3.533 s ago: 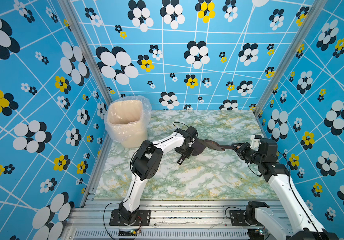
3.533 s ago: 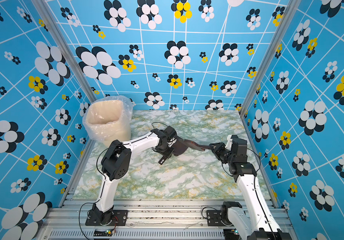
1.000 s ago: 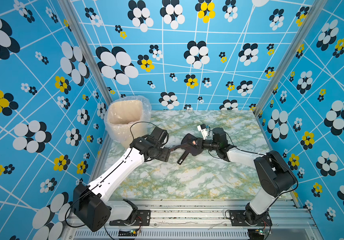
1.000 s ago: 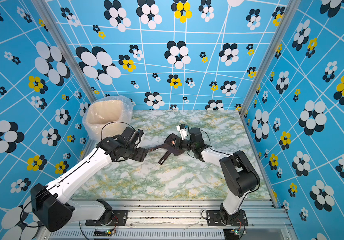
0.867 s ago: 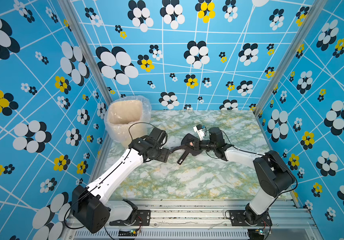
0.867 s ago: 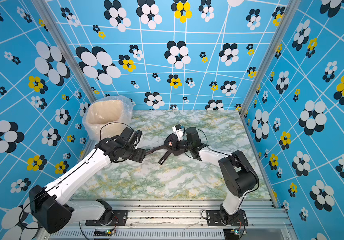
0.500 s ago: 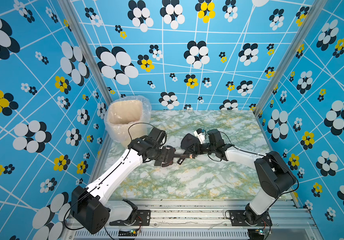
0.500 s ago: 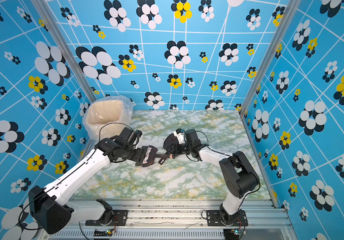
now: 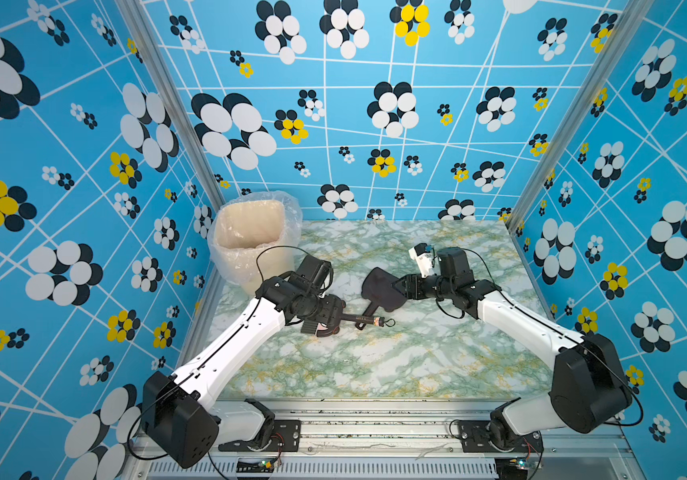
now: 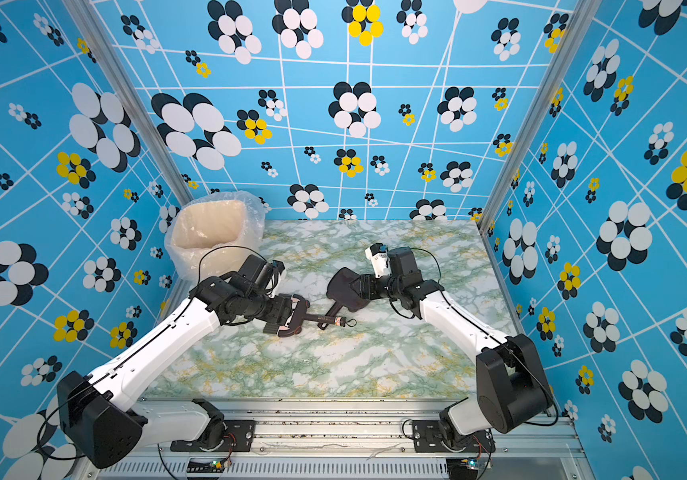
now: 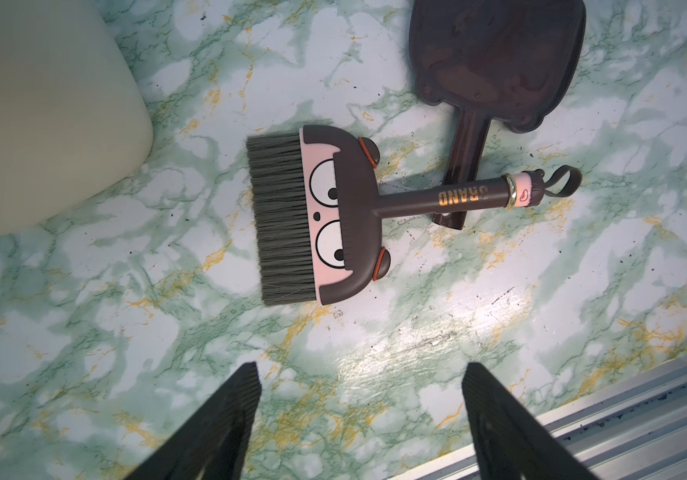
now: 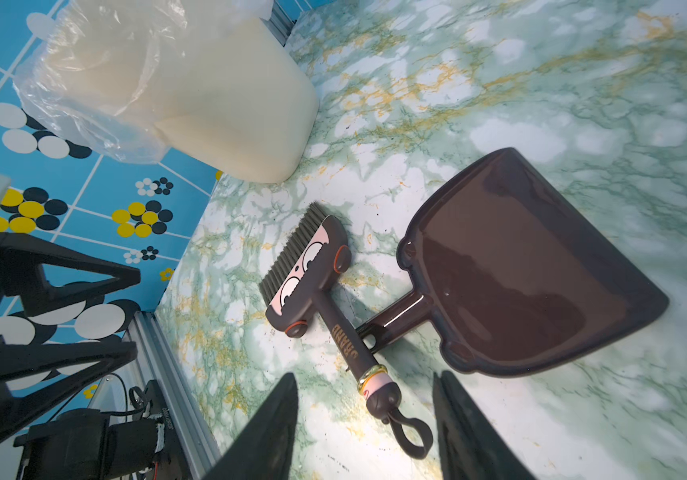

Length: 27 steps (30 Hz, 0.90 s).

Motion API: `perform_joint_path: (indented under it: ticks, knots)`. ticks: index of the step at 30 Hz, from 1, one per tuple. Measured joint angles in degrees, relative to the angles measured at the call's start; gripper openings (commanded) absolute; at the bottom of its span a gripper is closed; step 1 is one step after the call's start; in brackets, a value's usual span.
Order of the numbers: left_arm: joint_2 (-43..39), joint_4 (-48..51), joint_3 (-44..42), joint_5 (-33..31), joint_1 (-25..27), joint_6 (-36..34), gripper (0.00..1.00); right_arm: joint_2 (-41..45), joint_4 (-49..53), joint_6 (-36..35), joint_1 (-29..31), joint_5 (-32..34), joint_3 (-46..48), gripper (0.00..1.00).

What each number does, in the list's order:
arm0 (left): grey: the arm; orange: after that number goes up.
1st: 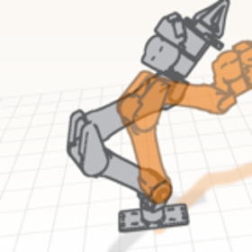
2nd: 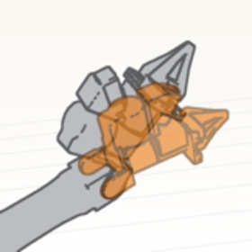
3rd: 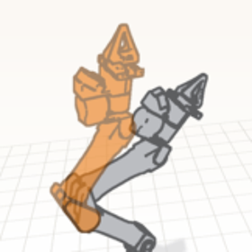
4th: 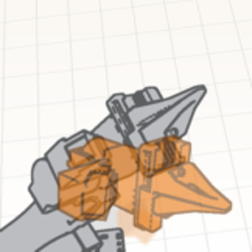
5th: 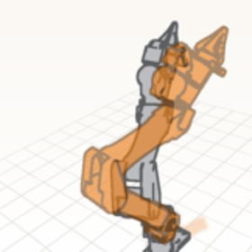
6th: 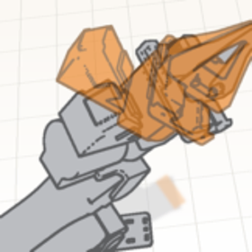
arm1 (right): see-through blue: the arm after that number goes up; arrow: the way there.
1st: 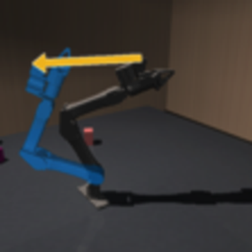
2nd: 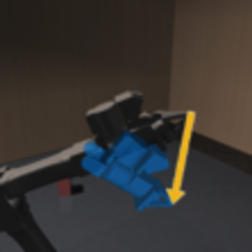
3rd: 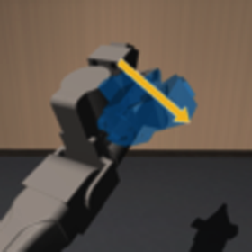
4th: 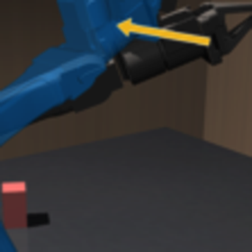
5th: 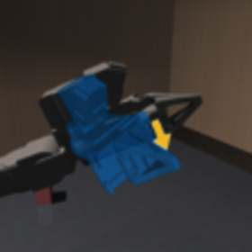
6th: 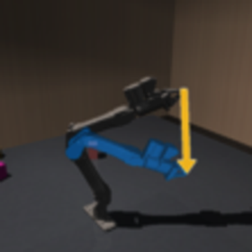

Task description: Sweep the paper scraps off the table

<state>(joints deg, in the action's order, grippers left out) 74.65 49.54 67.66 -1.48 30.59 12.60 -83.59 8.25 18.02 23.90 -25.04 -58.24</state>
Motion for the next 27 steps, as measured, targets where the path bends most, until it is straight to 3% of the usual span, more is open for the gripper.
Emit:
perform_joint_path:
  ticks: [1, 2, 9, 17, 27]
  knots:
    - [-0.11, -0.7, -0.33, 0.09, 0.02, 0.11, 0.84, 0.66, 1.14, -0.55, -0.17, 0.61, 0.0, 0.55]
    - [-0.26, -1.51, -0.85, 0.2, 0.02, 0.24, 0.99, 1.36, 2.4, -1.07, -0.42, 1.22, 0.0, 0.54]
    - [-4.48, -7.08, -5.38, 0.42, 0.17, 0.92, 0.99, 9.14, 7.45, -5.66, -3.1, 5.16, 1.75, 0.55]
    - [-14.75, -15.19, -14.14, 0.22, 1.44, -0.63, 0.99, 17.94, 8.96, -9.68, -9.09, 7.63, 8.15, 0.56]
    - [-24.63, -22.1, -24.2, -1.25, 1.49, -1.81, 0.99, 21.94, 7.82, -11.43, -16.02, 8.28, 14.84, 0.57]
